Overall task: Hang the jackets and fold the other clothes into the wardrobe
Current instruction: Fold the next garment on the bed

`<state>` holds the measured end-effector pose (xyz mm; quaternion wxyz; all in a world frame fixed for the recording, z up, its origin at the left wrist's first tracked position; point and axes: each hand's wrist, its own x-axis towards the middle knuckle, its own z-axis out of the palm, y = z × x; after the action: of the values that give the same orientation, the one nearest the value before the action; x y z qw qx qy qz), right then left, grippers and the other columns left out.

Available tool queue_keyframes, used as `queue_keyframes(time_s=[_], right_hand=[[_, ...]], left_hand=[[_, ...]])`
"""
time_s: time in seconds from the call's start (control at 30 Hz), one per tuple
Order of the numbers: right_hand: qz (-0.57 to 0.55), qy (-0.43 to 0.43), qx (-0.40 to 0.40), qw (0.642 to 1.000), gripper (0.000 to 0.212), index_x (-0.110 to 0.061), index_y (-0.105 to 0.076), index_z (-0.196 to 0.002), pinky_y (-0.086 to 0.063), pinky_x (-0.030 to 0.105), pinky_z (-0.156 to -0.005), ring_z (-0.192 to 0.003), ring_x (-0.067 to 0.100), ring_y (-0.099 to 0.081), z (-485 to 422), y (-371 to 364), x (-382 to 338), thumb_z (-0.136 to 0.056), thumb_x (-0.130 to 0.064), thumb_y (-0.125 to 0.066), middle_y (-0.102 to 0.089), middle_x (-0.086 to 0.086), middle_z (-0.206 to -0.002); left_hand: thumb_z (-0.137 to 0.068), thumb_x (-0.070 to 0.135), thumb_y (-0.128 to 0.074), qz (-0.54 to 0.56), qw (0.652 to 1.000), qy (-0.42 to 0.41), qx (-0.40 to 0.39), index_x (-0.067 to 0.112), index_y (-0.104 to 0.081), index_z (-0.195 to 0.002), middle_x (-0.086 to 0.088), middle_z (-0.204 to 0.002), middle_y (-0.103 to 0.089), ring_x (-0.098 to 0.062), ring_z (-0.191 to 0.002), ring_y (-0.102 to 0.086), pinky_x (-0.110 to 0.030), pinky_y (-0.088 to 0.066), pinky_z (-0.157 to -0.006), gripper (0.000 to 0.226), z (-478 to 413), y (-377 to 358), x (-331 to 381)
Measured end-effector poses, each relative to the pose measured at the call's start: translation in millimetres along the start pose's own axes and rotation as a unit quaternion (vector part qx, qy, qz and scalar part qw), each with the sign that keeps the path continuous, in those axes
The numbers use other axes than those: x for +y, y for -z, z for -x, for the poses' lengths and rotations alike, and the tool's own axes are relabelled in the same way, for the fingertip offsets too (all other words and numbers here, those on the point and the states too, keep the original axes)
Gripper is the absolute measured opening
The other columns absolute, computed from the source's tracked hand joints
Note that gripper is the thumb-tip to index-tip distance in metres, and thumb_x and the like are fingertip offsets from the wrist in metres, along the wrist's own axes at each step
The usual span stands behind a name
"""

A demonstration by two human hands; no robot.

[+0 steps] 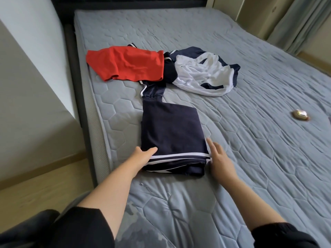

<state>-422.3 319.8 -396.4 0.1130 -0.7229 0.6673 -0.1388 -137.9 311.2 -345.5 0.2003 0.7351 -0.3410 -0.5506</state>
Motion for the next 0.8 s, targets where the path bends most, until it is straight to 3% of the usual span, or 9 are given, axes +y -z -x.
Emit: queue_keyframes(time_s=[0.07, 0.13, 0.2, 0.3, 0.4, 0.47, 0.67, 0.73, 0.8], right_hand=[[0.048, 0.038, 0.009, 0.998, 0.088, -0.022, -0.027, -0.15, -0.05, 0.039, -0.075, -0.114, 0.035, -0.052, -7.1, 0.2, 0.6, -0.073, 0.006, -0.06, -0.036, 0.01, -0.146], [0.046, 0.035, 0.033, 0.998, 0.085, -0.02, -0.031, -0.149, -0.049, 0.043, -0.084, -0.12, 0.038, -0.05, -15.0, 3.0, -2.5, -0.074, 0.01, -0.058, -0.035, 0.016, -0.149], [0.041, 0.075, 0.054, 0.995, 0.085, -0.017, -0.038, -0.146, -0.05, 0.046, -0.087, -0.119, 0.042, -0.05, -21.3, 8.6, -10.6, -0.07, 0.012, -0.063, -0.037, 0.021, -0.147], [0.014, 0.173, 0.101, 0.98, 0.085, -0.015, -0.051, -0.137, -0.053, 0.049, -0.081, -0.114, 0.045, -0.054, -25.8, 18.7, -19.3, -0.06, 0.006, -0.08, -0.046, 0.024, -0.14], [-0.006, 0.243, 0.138, 0.96, 0.077, -0.018, -0.047, -0.133, -0.046, 0.044, -0.093, -0.124, 0.035, -0.043, -31.0, 28.8, -27.1, -0.066, -0.007, -0.083, -0.044, 0.02, -0.143], [0.004, 0.287, 0.128, 0.949, 0.074, -0.016, -0.046, -0.131, -0.043, 0.045, -0.099, -0.127, 0.034, -0.043, -35.1, 32.0, -34.8, -0.067, -0.014, -0.084, -0.041, 0.02, -0.145], [-0.01, 0.335, 0.118, 0.935, 0.052, -0.006, -0.064, -0.11, -0.048, 0.05, -0.094, -0.117, 0.035, -0.056, -38.0, 37.0, -52.0, -0.062, -0.003, -0.084, -0.053, 0.017, -0.136], [-0.069, 0.334, 0.143, 0.929, 0.037, -0.005, -0.067, -0.1, -0.049, 0.047, -0.092, -0.113, 0.03, -0.059, -40.6, 46.3, -63.0, -0.067, -0.006, -0.083, -0.061, 0.012, -0.127], [-0.175, 0.298, 0.14, 0.928, 0.031, -0.009, -0.068, -0.098, -0.048, 0.039, -0.094, -0.11, 0.021, -0.061, -41.0, 62.3, -82.2, -0.07, -0.012, -0.081, -0.065, 0.002, -0.121]], left_hand=[[-0.085, 0.035, -0.068, 0.074, 0.997, 0.004, -0.015, 0.01, -0.031, -0.138, -0.008, -0.137, -0.046, -0.025, -0.119, -0.05, -0.039, -0.044, -0.099, 0.069, -1.7, -0.9, -2.6], [-0.083, 0.024, -0.071, 0.156, 0.987, 0.028, -0.032, 0.012, -0.041, -0.129, -0.006, -0.118, -0.056, -0.02, -0.097, -0.058, -0.035, -0.054, -0.071, 0.056, -1.7, 0.8, -0.4], [-0.083, 0.02, -0.069, 0.22, 0.973, 0.044, -0.053, 0.014, -0.051, -0.12, -0.005, -0.101, -0.061, -0.017, -0.082, -0.059, -0.028, -0.049, -0.054, 0.041, -1.7, 2.2, 3.2], [-0.086, 0.019, -0.06, 0.332, 0.94, 0.044, -0.071, 0.015, -0.061, -0.086, -0.001, -0.067, -0.062, -0.015, -0.066, -0.057, -0.021, -0.046, -0.047, 0.004, 0.8, 10.2, 9.3], [-0.089, 0.016, -0.05, 0.463, 0.877, 0.031, -0.127, 0.012, -0.059, -0.073, -0.003, -0.06, -0.057, -0.017, -0.063, -0.054, -0.016, -0.044, -0.04, 0.019, -0.5, 22.5, 14.9], [-0.088, 0.013, -0.045, 0.491, 0.86, 0.03, -0.137, 0.01, -0.064, -0.071, -0.004, -0.06, -0.055, -0.016, -0.06, -0.055, -0.013, -0.04, -0.034, 0.025, 1.3, 24.6, 15.8], [-0.079, 0.007, -0.046, 0.476, 0.868, 0.001, -0.143, 0.008, -0.07, -0.056, -0.004, -0.055, -0.058, -0.014, -0.048, -0.06, -0.011, -0.038, -0.034, 0.034, 9.5, 31.1, 15.9], [-0.078, -0.001, -0.05, 0.486, 0.861, -0.061, -0.137, 0.015, -0.071, -0.064, 0.002, -0.06, -0.06, -0.005, -0.053, -0.062, -0.009, -0.043, -0.042, 0.03, 3.8, 37.4, 14.7], [-0.09, -0.003, -0.046, 0.524, 0.832, -0.085, -0.16, 0.028, -0.074, -0.07, 0.013, -0.067, -0.066, 0.002, -0.062, -0.063, -0.012, -0.05, -0.058, 0.047, 6.1, 46.3, 16.5]])
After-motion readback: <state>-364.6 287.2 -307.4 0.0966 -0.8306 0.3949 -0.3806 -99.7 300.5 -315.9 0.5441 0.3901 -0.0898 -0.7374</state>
